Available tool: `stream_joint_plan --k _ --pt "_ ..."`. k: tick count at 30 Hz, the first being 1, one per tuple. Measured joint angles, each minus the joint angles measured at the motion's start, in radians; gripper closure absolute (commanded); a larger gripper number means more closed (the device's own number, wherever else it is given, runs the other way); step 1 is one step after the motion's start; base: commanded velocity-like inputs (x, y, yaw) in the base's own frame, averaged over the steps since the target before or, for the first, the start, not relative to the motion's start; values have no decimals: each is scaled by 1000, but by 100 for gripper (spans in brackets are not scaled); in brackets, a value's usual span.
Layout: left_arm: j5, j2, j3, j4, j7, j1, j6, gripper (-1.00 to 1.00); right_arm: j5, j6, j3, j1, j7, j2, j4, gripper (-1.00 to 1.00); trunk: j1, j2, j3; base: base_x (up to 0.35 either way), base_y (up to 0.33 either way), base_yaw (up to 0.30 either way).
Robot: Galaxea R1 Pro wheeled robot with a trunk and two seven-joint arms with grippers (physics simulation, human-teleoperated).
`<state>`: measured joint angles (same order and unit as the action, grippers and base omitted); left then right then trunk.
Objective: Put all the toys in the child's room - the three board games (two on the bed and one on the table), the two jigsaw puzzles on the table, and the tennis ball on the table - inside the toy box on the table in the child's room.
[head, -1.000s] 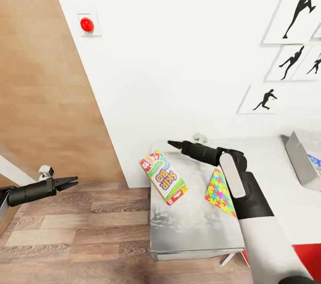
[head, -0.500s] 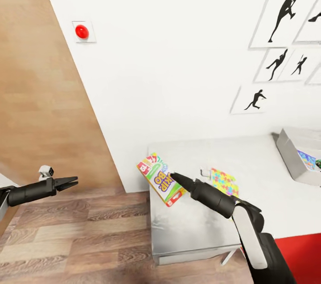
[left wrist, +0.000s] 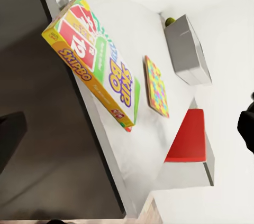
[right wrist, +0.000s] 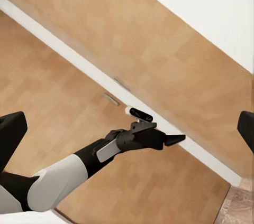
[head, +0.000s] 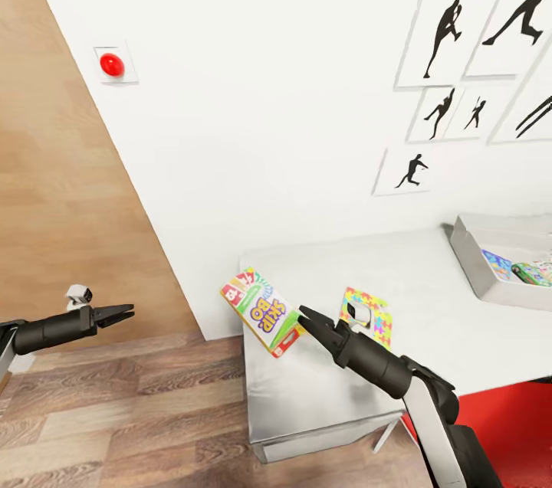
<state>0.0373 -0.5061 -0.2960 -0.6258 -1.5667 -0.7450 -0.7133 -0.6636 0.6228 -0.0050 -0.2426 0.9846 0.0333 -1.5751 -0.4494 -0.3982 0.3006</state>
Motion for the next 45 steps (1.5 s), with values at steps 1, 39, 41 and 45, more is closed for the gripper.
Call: stream_joint_plan --k 1,39,41,45 --pt "0 0 0 0 0 0 1 -100 0 -1 0 0 1 0 0 -100 0 0 -1 0 0 -64" --pt "0 -1 0 0 0 0 6 -100 3 -11 0 1 10 -2 9 -100 0 0 -16 0 24 -28" --pt "0 -1 0 0 0 0 6 -100 3 -11 0 1 11 -5 8 -100 0 0 -19 0 46 -131" --pt "0 -1 0 0 0 0 6 -100 3 -11 1 1 11 -8 8 -100 0 0 -25 0 19 -136"
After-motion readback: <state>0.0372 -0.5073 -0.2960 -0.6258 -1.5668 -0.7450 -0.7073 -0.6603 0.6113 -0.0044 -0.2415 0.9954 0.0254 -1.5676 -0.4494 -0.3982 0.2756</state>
